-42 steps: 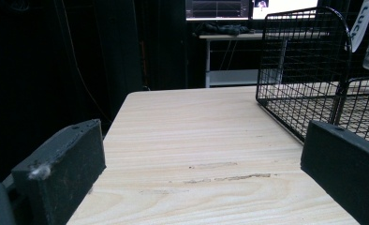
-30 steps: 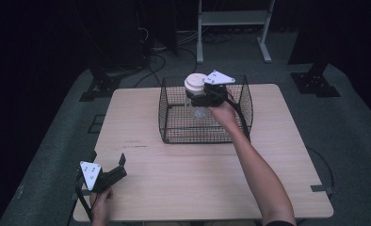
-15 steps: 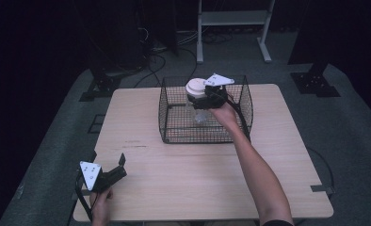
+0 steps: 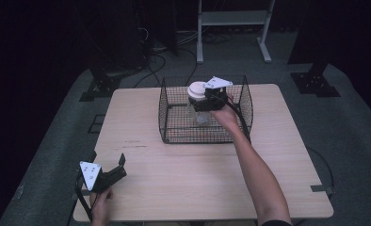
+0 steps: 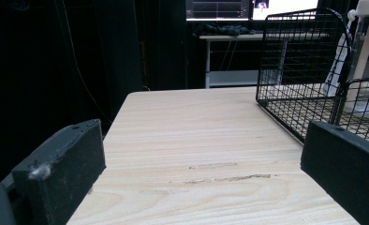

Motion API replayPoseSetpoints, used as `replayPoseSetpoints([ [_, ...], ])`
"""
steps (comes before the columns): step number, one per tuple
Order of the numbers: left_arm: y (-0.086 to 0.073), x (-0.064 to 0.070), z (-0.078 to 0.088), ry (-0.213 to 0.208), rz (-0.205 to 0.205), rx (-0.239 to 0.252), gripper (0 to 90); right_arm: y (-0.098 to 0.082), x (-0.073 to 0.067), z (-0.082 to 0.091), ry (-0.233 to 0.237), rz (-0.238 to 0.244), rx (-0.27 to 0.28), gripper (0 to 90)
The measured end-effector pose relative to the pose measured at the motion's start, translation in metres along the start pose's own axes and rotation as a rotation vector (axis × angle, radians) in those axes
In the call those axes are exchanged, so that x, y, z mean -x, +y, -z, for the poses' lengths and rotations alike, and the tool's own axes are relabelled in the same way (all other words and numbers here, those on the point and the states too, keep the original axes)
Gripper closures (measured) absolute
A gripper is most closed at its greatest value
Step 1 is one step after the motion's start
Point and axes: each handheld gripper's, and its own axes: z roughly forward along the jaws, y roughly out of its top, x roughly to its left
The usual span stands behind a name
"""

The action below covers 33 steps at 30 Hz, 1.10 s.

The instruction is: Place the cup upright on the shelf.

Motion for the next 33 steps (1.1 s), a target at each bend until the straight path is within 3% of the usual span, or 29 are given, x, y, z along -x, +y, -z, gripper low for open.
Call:
replayPoseSetpoints([
  [4, 0.0, 0.0, 0.0, -0.002, -0.002, 0.0, 0.0, -0.004, 0.001, -0.001, 0.005, 0.003, -0.024, 4.1],
  [19, 0.0, 0.001, -0.001, 0.002, -0.005, -0.002, 0.0, -0.01, 0.008, 0.005, 0.003, -0.039, -0.009, 4.0],
  [33, 0.0, 0.001, -0.001, 0.007, -0.006, -0.005, 0.0, -0.009, 0.009, 0.007, 0.0, -0.027, -0.015, 3.6],
])
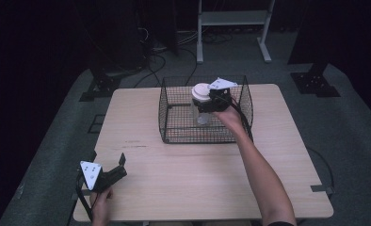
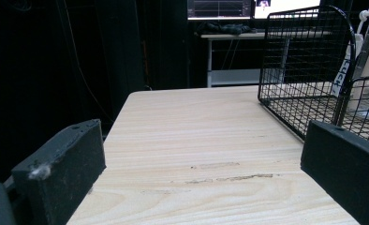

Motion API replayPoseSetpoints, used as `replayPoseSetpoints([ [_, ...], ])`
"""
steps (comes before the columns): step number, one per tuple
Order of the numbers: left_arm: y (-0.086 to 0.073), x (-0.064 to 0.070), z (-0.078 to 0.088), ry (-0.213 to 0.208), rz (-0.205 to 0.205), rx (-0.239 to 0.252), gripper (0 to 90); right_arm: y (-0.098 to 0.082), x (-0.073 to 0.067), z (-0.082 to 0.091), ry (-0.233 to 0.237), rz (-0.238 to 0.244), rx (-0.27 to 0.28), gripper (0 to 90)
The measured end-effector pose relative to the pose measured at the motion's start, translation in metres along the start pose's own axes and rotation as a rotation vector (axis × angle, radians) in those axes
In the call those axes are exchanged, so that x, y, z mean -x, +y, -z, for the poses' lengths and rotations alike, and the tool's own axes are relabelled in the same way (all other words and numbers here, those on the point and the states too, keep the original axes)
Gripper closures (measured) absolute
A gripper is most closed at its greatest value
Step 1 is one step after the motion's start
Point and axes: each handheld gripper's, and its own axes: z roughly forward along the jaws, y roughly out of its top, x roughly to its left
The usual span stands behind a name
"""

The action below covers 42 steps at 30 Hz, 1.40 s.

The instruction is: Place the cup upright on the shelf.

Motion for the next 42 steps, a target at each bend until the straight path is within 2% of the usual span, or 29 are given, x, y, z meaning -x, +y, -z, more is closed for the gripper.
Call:
replayPoseSetpoints([
  [17, 0.0, 0.0, 0.001, -0.002, 0.001, 0.002, 0.0, 0.004, 0.001, 0.003, 0.007, -0.03, 0.034, 0.7],
  [27, 0.0, 0.0, 0.001, -0.003, -0.005, 0.002, 0.0, 0.014, -0.002, 0.013, 0.003, -0.021, 0.073, 0.6],
  [34, 0.0, 0.001, 0.001, -0.004, -0.006, 0.001, 0.0, 0.023, -0.004, 0.026, 0.021, -0.023, 0.114, 0.6],
  [42, 0.0, 0.001, 0.001, -0.002, -0.009, 0.0, 0.0, 0.033, -0.009, 0.05, 0.046, 0.007, 0.147, 0.6],
])
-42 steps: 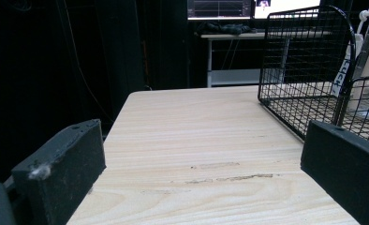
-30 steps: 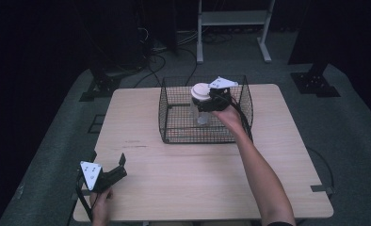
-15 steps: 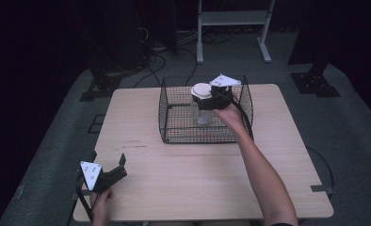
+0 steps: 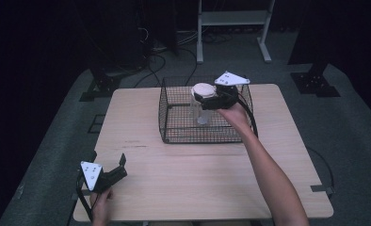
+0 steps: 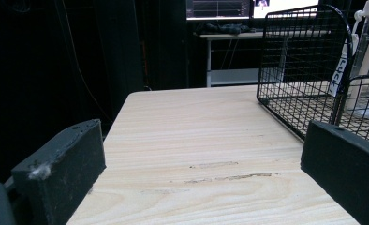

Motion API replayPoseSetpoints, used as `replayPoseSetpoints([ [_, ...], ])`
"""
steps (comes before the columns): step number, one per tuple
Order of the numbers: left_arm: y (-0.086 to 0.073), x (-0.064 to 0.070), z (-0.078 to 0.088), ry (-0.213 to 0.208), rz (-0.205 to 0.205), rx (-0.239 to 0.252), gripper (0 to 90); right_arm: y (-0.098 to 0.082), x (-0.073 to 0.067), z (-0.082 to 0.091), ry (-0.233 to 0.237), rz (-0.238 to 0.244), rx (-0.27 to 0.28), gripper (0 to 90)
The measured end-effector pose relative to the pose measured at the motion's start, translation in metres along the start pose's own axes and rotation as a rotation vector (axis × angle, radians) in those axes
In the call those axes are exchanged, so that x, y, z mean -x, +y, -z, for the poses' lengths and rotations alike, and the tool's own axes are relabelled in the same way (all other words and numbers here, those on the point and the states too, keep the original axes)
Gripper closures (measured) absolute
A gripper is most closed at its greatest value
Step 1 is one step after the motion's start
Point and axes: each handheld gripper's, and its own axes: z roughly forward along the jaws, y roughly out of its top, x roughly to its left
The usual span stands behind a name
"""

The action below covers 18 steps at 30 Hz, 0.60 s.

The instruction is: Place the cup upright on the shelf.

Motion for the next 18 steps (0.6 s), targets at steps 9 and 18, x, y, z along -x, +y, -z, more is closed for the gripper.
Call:
replayPoseSetpoints([
  [9, 0.0, 0.0, 0.001, 0.0, -0.002, 0.001, 0.0, 0.004, 0.006, 0.025, -0.006, 0.005, 0.006, 0.6],
  [18, 0.0, 0.0, 0.001, -0.002, 0.001, 0.001, 0.0, 0.005, 0.008, 0.042, -0.02, -0.005, 0.034, 0.6],
])
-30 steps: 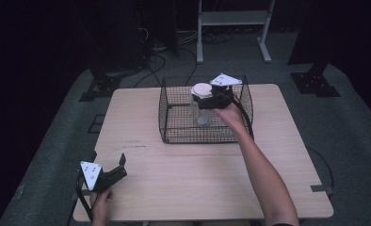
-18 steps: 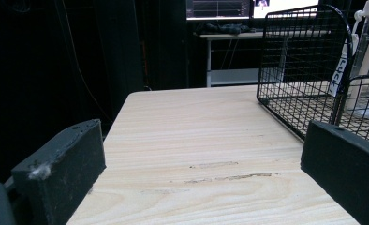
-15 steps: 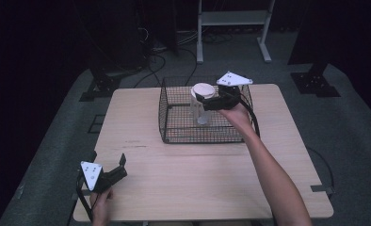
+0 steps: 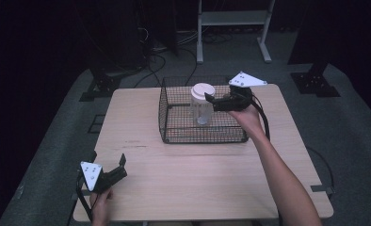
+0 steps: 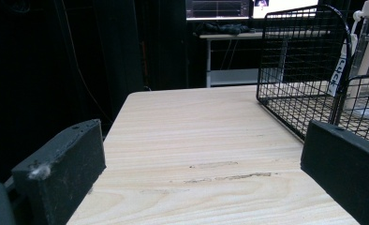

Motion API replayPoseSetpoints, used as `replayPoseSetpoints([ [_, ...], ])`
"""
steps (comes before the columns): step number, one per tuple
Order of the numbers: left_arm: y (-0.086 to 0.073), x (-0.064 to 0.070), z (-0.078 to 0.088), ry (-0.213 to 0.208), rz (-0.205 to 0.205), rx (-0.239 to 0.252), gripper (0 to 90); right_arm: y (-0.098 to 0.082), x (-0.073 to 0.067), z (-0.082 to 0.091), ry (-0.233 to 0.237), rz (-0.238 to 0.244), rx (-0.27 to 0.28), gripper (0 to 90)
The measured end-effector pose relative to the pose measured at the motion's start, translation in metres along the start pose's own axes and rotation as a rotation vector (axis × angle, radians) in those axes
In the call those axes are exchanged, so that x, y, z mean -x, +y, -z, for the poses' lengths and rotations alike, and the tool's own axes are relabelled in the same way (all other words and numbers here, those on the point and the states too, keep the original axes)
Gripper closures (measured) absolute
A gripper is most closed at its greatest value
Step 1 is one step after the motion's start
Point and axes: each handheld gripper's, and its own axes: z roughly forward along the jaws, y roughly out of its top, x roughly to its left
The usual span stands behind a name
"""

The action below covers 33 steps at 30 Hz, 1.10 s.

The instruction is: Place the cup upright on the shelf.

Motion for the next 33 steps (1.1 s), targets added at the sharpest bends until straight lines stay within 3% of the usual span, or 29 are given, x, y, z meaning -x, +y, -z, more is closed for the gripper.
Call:
replayPoseSetpoints([
  [15, 0.0, 0.001, 0.0, -0.003, -0.009, -0.001, 0.0, -0.016, 0.002, 0.021, 0.002, -0.023, -0.02, 0.6],
  [33, 0.0, 0.001, 0.0, -0.002, -0.008, 0.001, 0.0, -0.021, -0.005, 0.046, 0.014, 0.004, -0.024, 0.6],
])
